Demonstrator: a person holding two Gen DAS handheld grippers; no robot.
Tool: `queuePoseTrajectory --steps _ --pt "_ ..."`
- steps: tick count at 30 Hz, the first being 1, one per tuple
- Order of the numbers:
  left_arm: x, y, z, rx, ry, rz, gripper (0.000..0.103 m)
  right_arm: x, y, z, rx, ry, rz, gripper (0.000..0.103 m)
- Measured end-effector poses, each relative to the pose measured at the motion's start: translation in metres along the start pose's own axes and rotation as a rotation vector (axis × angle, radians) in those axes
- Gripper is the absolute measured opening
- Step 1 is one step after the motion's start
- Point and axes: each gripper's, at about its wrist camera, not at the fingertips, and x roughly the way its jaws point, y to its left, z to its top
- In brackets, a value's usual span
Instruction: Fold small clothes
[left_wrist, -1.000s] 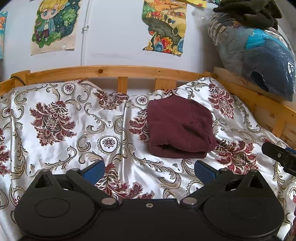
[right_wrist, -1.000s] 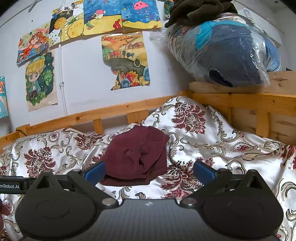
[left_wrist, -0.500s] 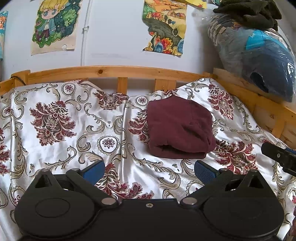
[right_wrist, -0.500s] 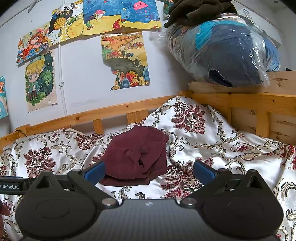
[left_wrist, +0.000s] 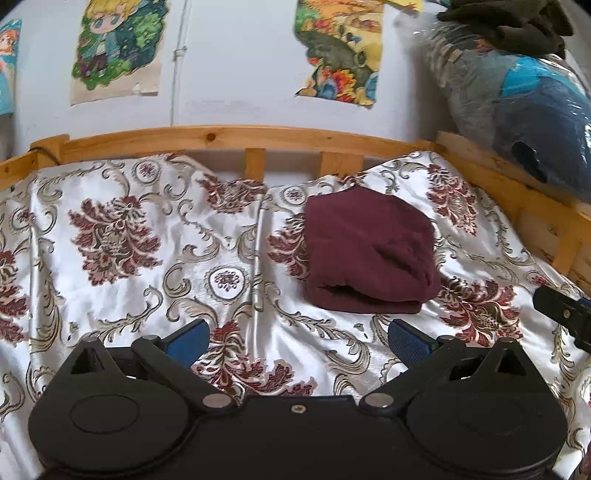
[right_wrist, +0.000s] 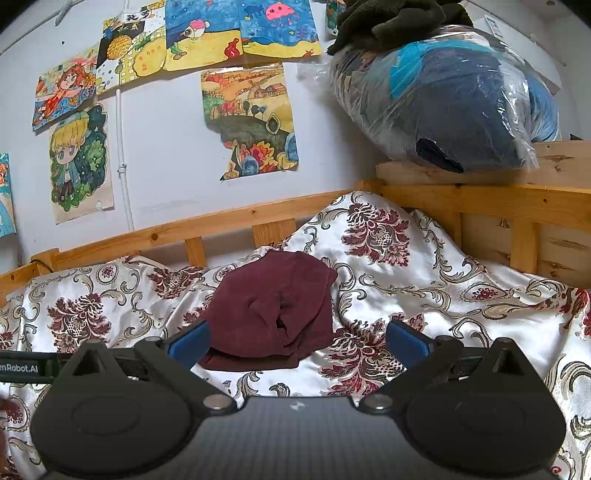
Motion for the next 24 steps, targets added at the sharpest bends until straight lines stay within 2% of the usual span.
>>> queuePoseTrajectory --steps 9,24 --pt "-0.001 0.0059 -0.0001 -0.039 -0.004 -0.005 0.102 0.0 0.0002 -0.0001 0.002 0.003 -0.002 0.103" --pt "0.0002 0.0031 -0.0034 0.002 -0.018 0.015 0.102 0.0006 0.008 -0.0016 -0.007 0.014 0.001 0.103"
